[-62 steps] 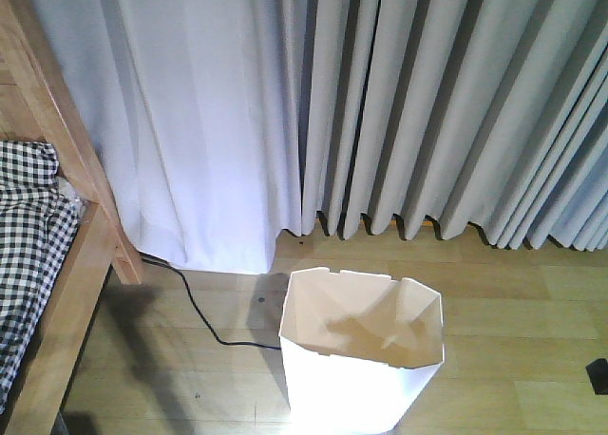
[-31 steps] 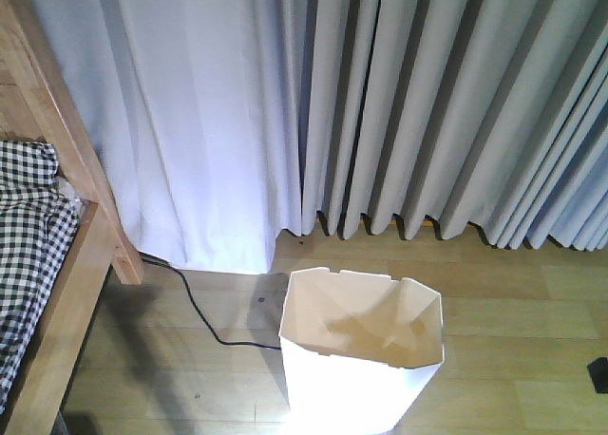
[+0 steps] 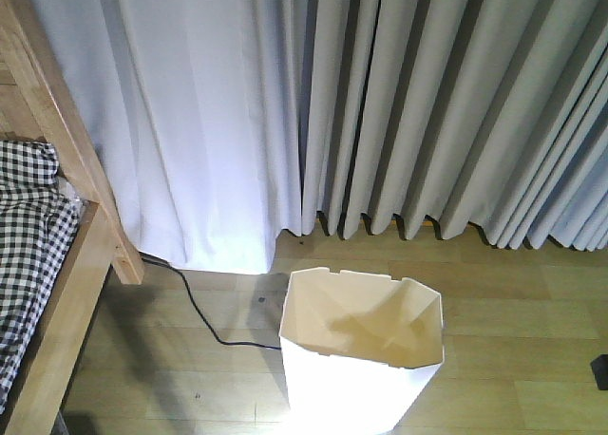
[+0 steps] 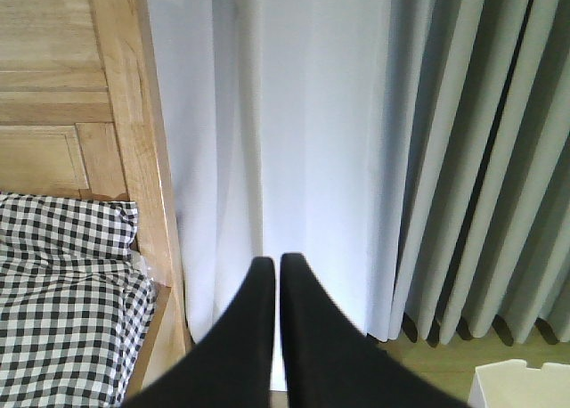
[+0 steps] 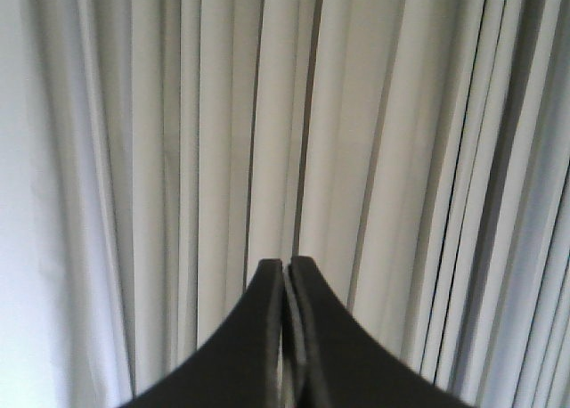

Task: Move trash bin to bedside with robot

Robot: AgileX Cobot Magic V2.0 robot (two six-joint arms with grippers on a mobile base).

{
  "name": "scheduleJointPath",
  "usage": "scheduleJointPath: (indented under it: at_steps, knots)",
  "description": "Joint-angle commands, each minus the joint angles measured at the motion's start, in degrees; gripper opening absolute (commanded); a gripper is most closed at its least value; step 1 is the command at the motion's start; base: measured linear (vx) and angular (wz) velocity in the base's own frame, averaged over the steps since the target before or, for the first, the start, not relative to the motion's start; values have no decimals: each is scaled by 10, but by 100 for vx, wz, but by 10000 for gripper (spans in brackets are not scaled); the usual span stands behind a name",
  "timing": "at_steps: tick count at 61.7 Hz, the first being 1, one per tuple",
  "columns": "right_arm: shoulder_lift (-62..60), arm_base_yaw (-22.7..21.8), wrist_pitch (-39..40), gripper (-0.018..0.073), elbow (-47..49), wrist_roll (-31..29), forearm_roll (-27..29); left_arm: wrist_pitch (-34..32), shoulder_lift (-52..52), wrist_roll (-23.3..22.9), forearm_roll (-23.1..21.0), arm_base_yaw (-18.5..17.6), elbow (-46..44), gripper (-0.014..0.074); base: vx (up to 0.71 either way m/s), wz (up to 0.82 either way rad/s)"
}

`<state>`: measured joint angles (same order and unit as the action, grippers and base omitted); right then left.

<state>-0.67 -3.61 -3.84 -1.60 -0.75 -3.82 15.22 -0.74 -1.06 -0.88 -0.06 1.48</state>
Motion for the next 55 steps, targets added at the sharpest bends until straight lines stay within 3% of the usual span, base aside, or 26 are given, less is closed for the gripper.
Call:
scheduleJointPath:
  at_steps: [1,55]
  knots:
    - [-7,-3,38,-9,-4,-8,4,-40,-8,-3,-2,-1,11,-6,0,0]
    - [-7,-3,38,-9,-4,0,7,-40,-8,-3,-2,-1,11,-6,0,0]
